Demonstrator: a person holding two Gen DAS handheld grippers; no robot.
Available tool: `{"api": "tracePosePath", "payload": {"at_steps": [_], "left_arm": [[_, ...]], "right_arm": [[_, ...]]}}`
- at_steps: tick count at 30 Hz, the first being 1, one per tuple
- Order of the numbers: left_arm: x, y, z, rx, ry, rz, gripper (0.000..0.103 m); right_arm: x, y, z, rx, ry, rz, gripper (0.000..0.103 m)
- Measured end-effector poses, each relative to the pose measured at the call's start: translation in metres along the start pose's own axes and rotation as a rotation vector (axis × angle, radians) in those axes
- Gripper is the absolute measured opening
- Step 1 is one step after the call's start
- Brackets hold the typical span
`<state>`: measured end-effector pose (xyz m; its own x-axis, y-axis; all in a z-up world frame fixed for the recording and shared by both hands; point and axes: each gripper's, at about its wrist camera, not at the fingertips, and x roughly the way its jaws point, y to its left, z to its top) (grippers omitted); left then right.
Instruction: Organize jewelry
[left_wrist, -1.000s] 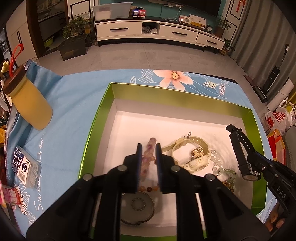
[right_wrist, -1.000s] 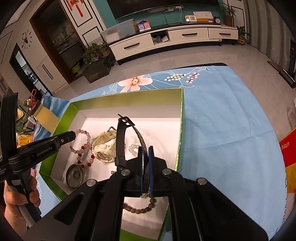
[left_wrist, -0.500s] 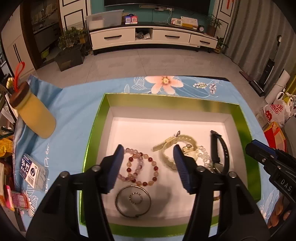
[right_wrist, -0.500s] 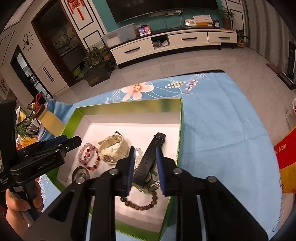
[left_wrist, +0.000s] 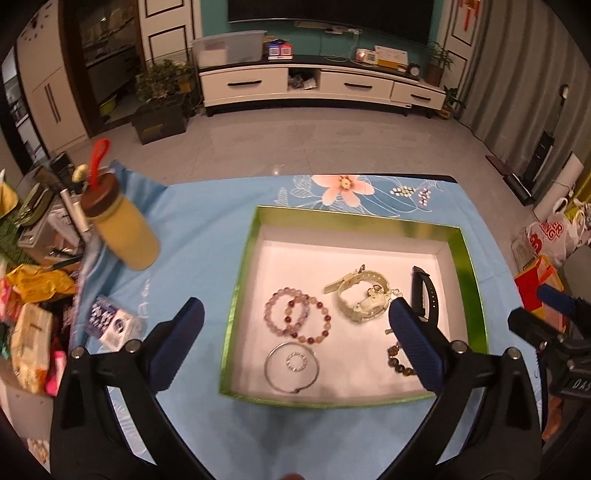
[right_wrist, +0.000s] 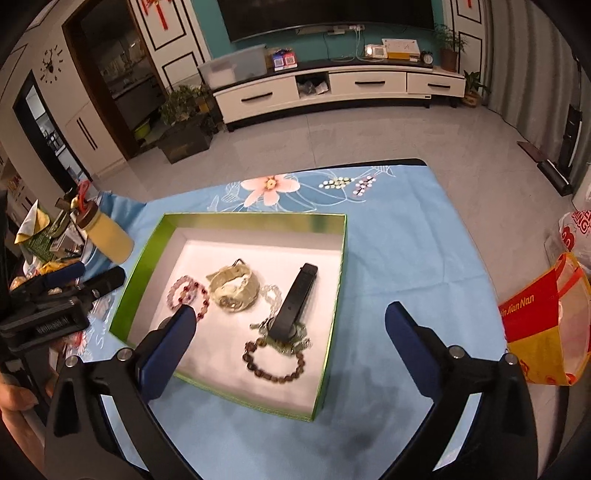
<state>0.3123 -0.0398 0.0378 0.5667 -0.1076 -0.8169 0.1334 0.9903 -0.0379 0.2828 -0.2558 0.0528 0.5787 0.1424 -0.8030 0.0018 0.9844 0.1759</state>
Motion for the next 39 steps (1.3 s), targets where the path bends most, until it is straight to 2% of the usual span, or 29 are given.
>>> {"api": "tracePosePath", "payload": {"at_steps": [4, 8, 15, 22, 39], "left_arm": [[-0.019, 0.002, 0.007, 0.022, 0.033, 0.032, 0.101], [-0.036, 0.001, 0.01, 0.031, 0.06, -0.011, 0.101], [-0.067, -0.003, 0.012, 0.026, 0.015, -0.014, 0.101], [-0.067, -0.008, 0.01, 0.045, 0.011, 0.031, 0.101], [-0.048, -0.007, 0.011, 0.04, 0.037, 0.049, 0.101]], "right_arm": [[-0.01, 0.009, 0.001, -0.007, 0.04, -0.035, 0.102], [-0.023, 0.02, 0.005, -0.013, 0.061, -0.061, 0.102], [-0.051, 0.043, 0.009, -0.061, 0.029, -0.054, 0.102], [-0.04, 0.045, 0.007, -0.062, 0.046, -0.073, 0.102], [-0.025, 0.042, 0.005, -0.067, 0.061, -0.094, 0.102]]}}
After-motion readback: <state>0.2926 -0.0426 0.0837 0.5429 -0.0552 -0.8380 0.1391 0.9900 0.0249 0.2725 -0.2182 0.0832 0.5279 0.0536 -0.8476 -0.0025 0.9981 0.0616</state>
